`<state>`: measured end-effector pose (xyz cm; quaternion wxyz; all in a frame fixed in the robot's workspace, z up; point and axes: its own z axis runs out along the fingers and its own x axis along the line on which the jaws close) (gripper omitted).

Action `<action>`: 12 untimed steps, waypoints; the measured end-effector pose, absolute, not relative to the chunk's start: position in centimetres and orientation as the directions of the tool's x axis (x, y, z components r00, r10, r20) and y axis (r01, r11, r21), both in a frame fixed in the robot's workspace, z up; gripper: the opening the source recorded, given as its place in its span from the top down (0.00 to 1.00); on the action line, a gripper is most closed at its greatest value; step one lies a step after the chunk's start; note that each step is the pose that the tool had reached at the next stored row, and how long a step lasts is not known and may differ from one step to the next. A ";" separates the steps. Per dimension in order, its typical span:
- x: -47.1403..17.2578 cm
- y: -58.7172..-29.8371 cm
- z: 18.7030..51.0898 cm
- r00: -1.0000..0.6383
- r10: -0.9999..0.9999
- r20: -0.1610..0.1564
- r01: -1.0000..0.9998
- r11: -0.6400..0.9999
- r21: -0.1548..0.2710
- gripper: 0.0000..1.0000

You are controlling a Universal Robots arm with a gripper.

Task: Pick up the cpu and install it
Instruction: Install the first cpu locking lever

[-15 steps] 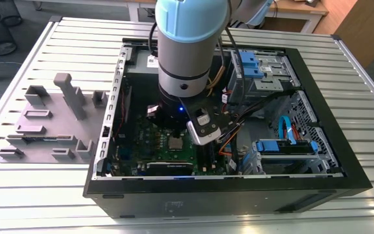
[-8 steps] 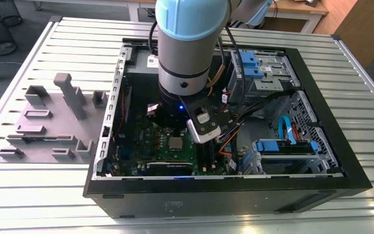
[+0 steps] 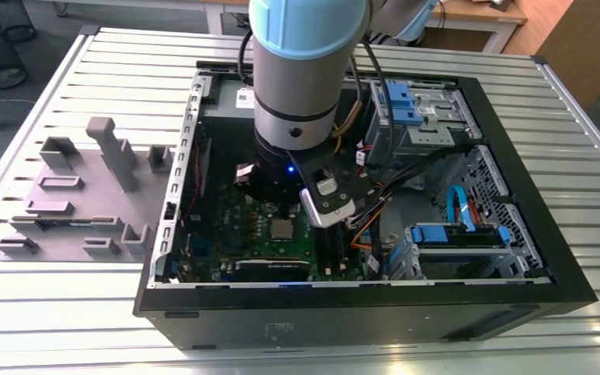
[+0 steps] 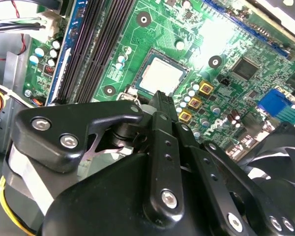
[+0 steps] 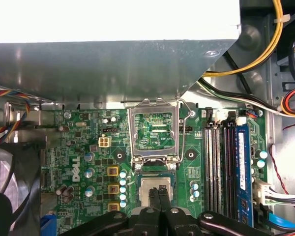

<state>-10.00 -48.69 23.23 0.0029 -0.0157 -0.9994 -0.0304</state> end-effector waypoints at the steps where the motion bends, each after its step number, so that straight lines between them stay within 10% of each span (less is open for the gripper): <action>1: -10.0 -48.7 23.2 -0.999 0.031 0.007 0.032 0.998 0.061 0.89; 12: -9.3 -48.7 23.2 -0.999 0.031 0.007 0.032 0.998 0.061 0.89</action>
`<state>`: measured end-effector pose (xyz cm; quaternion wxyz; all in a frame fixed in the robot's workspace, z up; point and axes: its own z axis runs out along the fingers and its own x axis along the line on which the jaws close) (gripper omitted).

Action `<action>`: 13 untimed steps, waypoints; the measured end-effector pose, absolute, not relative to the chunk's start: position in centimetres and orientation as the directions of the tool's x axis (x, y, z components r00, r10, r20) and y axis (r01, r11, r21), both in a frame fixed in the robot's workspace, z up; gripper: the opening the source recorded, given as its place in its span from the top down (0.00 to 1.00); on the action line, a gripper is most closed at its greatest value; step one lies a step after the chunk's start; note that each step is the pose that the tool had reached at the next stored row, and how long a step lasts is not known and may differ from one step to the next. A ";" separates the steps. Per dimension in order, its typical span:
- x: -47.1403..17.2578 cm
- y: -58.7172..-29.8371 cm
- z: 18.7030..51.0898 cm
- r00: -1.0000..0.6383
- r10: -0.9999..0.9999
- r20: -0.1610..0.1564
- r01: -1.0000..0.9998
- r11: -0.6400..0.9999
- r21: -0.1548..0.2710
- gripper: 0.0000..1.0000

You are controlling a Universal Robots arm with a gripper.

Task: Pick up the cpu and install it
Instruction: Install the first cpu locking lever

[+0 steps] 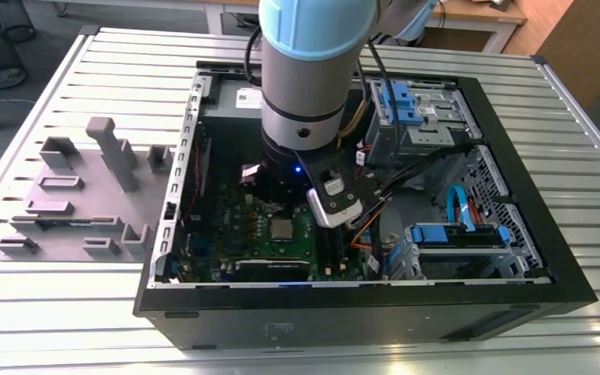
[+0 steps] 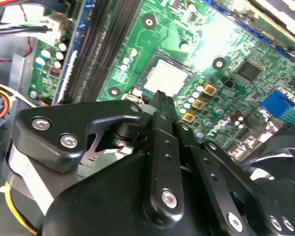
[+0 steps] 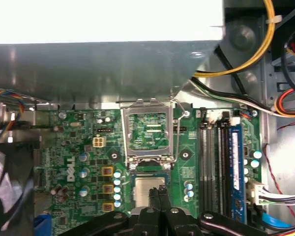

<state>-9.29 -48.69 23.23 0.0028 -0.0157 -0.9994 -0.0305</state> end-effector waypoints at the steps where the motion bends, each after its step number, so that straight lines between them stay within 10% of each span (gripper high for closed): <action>1: -9.1 -48.7 23.2 -0.999 0.031 0.007 0.032 0.998 0.061 0.89; 13: -6.5 -48.4 23.0 -0.999 0.031 0.007 0.032 0.998 0.060 0.89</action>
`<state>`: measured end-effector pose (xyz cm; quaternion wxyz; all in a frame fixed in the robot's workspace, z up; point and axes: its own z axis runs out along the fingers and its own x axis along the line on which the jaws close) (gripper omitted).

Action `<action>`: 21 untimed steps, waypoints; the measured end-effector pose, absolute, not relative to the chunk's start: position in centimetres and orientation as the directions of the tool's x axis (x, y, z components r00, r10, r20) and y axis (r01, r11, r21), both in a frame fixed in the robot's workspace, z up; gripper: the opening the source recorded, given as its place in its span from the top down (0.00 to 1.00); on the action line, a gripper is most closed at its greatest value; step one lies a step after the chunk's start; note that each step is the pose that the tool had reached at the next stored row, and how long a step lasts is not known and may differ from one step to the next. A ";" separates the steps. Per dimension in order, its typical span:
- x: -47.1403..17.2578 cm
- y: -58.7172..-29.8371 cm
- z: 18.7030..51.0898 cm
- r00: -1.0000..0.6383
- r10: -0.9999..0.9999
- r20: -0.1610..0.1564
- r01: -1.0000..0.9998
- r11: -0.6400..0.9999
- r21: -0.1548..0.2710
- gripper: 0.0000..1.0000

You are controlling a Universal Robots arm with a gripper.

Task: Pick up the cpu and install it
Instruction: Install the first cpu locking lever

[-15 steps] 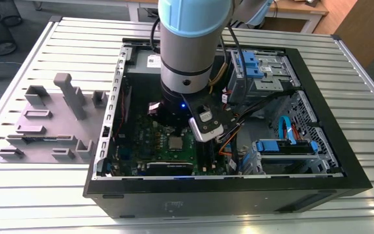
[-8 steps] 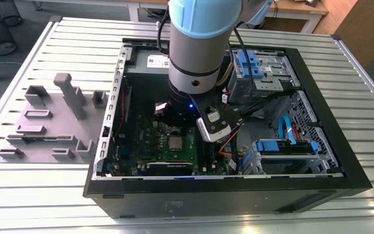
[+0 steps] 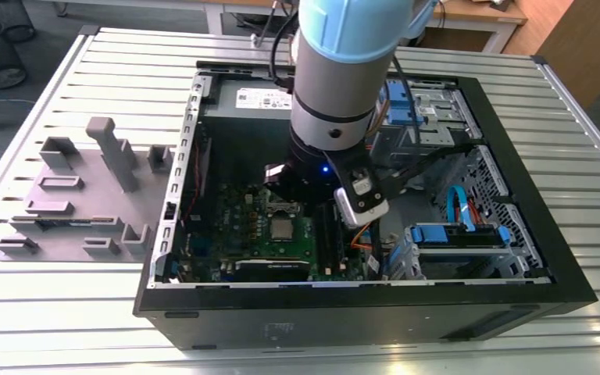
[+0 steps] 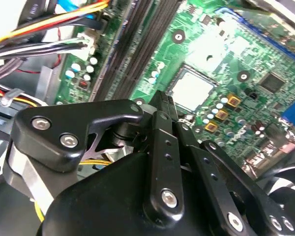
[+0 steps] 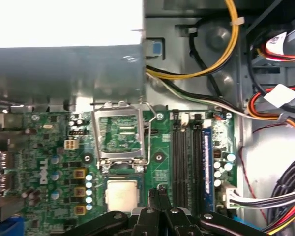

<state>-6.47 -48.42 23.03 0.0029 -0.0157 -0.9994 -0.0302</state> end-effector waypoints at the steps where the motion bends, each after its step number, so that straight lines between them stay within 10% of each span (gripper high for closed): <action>1: -6.4 -48.3 23.0 -0.999 0.031 0.007 0.032 0.998 0.060 0.89; 21: -6.0 -47.8 22.0 -0.995 -0.097 0.004 -0.097 0.992 0.083 0.89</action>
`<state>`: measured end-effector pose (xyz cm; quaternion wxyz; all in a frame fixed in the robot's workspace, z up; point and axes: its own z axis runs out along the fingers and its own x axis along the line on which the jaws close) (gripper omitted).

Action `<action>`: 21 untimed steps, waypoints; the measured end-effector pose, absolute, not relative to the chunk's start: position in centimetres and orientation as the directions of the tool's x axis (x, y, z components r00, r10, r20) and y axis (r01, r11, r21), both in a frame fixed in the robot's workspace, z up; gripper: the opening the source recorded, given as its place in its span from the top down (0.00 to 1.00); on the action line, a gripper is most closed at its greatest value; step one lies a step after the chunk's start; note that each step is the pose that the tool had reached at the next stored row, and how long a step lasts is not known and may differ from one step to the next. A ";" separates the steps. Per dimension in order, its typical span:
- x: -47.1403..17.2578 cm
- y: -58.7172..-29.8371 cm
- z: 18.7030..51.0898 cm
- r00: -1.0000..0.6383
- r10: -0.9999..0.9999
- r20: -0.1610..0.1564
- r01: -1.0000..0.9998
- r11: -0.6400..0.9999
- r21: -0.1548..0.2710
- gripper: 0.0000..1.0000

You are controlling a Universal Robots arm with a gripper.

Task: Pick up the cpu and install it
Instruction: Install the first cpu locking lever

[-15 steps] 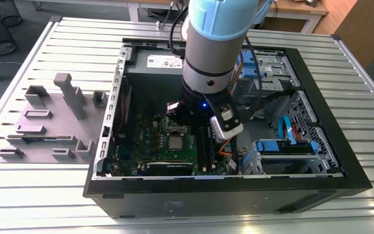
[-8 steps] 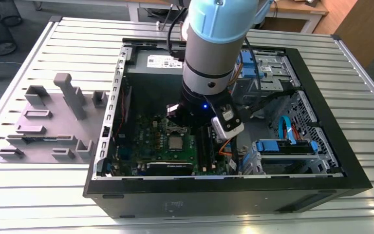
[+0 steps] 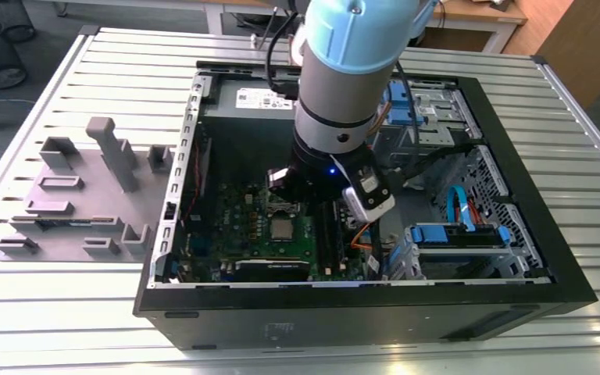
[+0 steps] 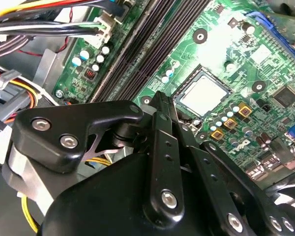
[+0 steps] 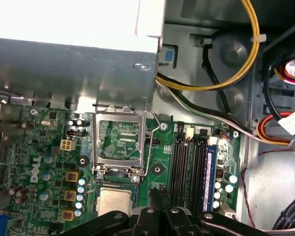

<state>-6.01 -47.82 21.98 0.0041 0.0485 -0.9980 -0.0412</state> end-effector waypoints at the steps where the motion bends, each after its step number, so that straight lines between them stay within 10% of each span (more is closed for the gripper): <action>1: -6.0 -47.8 22.0 -0.995 -0.103 0.004 -0.102 0.991 0.084 0.89; 21: -5.4 -45.8 21.2 -0.988 -0.153 0.002 -0.152 0.985 0.084 0.89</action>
